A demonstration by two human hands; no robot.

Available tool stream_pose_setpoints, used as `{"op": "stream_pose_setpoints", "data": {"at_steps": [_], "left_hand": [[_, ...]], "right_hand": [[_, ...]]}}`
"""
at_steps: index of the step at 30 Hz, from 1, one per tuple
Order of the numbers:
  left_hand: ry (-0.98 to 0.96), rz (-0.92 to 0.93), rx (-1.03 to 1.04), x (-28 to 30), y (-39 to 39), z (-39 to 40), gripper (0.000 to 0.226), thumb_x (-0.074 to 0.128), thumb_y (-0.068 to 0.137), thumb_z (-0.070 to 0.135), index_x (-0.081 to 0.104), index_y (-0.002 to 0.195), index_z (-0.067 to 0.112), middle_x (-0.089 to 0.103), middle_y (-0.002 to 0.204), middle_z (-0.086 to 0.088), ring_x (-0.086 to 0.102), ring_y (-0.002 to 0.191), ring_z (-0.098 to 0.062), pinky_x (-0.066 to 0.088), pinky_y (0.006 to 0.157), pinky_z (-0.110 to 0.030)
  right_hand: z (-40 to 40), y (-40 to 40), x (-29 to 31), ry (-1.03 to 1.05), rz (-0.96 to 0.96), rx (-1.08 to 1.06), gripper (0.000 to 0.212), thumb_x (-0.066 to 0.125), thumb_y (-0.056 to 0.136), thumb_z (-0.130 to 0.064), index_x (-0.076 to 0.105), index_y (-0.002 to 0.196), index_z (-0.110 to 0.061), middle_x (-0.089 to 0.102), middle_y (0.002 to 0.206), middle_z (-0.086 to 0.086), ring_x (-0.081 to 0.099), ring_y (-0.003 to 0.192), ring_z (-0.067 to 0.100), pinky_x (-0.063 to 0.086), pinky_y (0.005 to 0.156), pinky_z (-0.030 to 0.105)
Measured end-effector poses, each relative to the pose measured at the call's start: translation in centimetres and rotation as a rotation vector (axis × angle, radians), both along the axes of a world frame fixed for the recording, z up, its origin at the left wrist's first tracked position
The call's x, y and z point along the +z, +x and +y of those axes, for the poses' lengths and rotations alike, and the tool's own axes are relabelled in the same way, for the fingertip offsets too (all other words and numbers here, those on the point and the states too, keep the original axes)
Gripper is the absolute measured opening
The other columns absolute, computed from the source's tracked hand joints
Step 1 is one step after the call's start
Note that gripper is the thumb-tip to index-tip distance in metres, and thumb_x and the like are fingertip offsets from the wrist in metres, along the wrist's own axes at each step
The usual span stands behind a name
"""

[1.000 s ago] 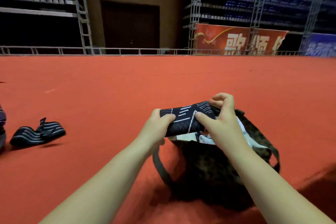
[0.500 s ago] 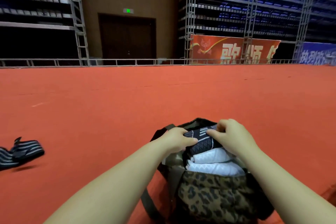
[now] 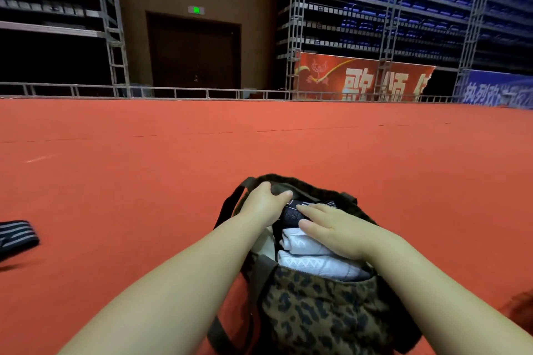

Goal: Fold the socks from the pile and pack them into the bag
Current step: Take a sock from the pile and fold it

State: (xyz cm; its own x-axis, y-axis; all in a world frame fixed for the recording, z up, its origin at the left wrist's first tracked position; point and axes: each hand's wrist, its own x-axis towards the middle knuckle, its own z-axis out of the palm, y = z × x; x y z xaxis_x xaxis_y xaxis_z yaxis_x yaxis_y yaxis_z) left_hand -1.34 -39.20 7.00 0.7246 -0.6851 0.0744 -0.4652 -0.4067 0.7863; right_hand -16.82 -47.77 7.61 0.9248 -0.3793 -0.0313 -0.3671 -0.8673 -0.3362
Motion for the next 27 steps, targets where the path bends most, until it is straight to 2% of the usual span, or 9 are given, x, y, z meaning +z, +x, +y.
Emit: {"op": "stream_pose_setpoints", "data": {"at_steps": [5,8,10,11,13,19,22,25,27], "left_hand": [[-0.176,0.165,-0.001,0.7,-0.2,0.2,0.069,0.046,0.092,0.048,0.023,0.148,0.016,0.037,0.147,-0.001,0.055,0.115,-0.021,0.05,0.093,-0.042],[-0.179,0.292,-0.097,1.4,-0.7,1.5,0.058,0.046,0.095,0.039,0.028,0.146,0.017,0.046,0.139,-0.001,0.057,0.107,-0.017,0.055,0.079,-0.033],[-0.088,0.329,-0.193,2.0,-0.8,3.2,0.043,0.045,0.097,0.036,0.042,0.136,0.02,0.058,0.119,-0.001,0.059,0.098,-0.016,0.054,0.076,-0.031],[-0.053,0.331,-0.223,2.2,-0.5,4.5,0.036,0.044,0.097,0.036,0.048,0.128,0.019,0.061,0.108,0.0,0.06,0.093,-0.016,0.053,0.074,-0.03],[-0.018,0.306,-0.258,2.0,0.3,6.6,0.028,0.044,0.097,0.034,0.054,0.117,0.017,0.062,0.1,-0.002,0.06,0.084,-0.015,0.051,0.069,-0.028],[-0.014,0.269,-0.264,0.0,4.2,14.0,0.012,0.048,0.095,0.029,0.057,0.096,0.022,0.063,0.091,0.002,0.057,0.072,-0.011,0.041,0.06,-0.023],[-0.031,0.273,-0.193,-1.3,7.3,18.7,0.01,0.049,0.095,0.028,0.057,0.095,0.023,0.063,0.088,0.005,0.057,0.071,-0.009,0.04,0.06,-0.023],[-0.034,0.298,-0.102,-3.1,10.3,23.7,0.011,0.048,0.095,0.028,0.057,0.097,0.022,0.063,0.086,0.006,0.057,0.07,-0.009,0.039,0.059,-0.022],[-0.003,0.311,-0.031,-4.8,12.3,27.5,0.011,0.047,0.096,0.028,0.056,0.099,0.021,0.063,0.086,0.006,0.057,0.071,-0.008,0.038,0.058,-0.021]], "right_hand": [[-0.9,1.8,0.4,0.239,0.116,-0.185,0.064,0.016,0.085,-0.076,0.018,0.144,-0.051,0.01,0.159,-0.011,0.012,0.146,0.02,0.011,0.117,0.05],[-0.6,2.3,0.5,0.184,-0.013,-0.259,0.067,0.013,0.088,-0.071,0.041,0.139,-0.038,0.036,0.15,-0.001,0.035,0.136,0.023,0.029,0.109,0.044],[0.0,2.3,0.9,0.003,-0.156,-0.265,0.06,0.018,0.092,-0.063,0.062,0.097,-0.023,0.064,0.108,0.001,0.059,0.102,0.022,0.044,0.085,0.039],[0.6,2.5,1.2,-0.054,-0.214,-0.272,0.054,0.023,0.093,-0.059,0.057,0.079,-0.02,0.065,0.085,0.0,0.06,0.083,0.021,0.045,0.073,0.038],[1.6,2.8,1.8,-0.109,-0.281,-0.29,0.046,0.034,0.093,-0.055,0.051,0.07,-0.02,0.059,0.066,-0.003,0.057,0.065,0.017,0.041,0.059,0.035],[8.3,7.1,3.7,-0.033,-0.325,-0.152,0.032,0.048,0.09,-0.052,0.057,0.074,-0.025,0.063,0.068,-0.005,0.057,0.063,0.011,0.041,0.056,0.029],[13.0,11.2,3.6,0.001,-0.259,-0.05,0.032,0.051,0.089,-0.05,0.055,0.072,-0.023,0.06,0.069,-0.004,0.055,0.065,0.013,0.039,0.056,0.028],[17.3,15.8,1.7,0.02,-0.17,0.032,0.029,0.052,0.088,-0.05,0.06,0.078,-0.024,0.067,0.082,-0.002,0.06,0.078,0.018,0.046,0.07,0.031],[20.1,18.7,-0.3,0.07,-0.118,0.084,0.029,0.053,0.088,-0.048,0.059,0.075,-0.024,0.065,0.078,-0.003,0.057,0.072,0.016,0.043,0.066,0.03]]}}
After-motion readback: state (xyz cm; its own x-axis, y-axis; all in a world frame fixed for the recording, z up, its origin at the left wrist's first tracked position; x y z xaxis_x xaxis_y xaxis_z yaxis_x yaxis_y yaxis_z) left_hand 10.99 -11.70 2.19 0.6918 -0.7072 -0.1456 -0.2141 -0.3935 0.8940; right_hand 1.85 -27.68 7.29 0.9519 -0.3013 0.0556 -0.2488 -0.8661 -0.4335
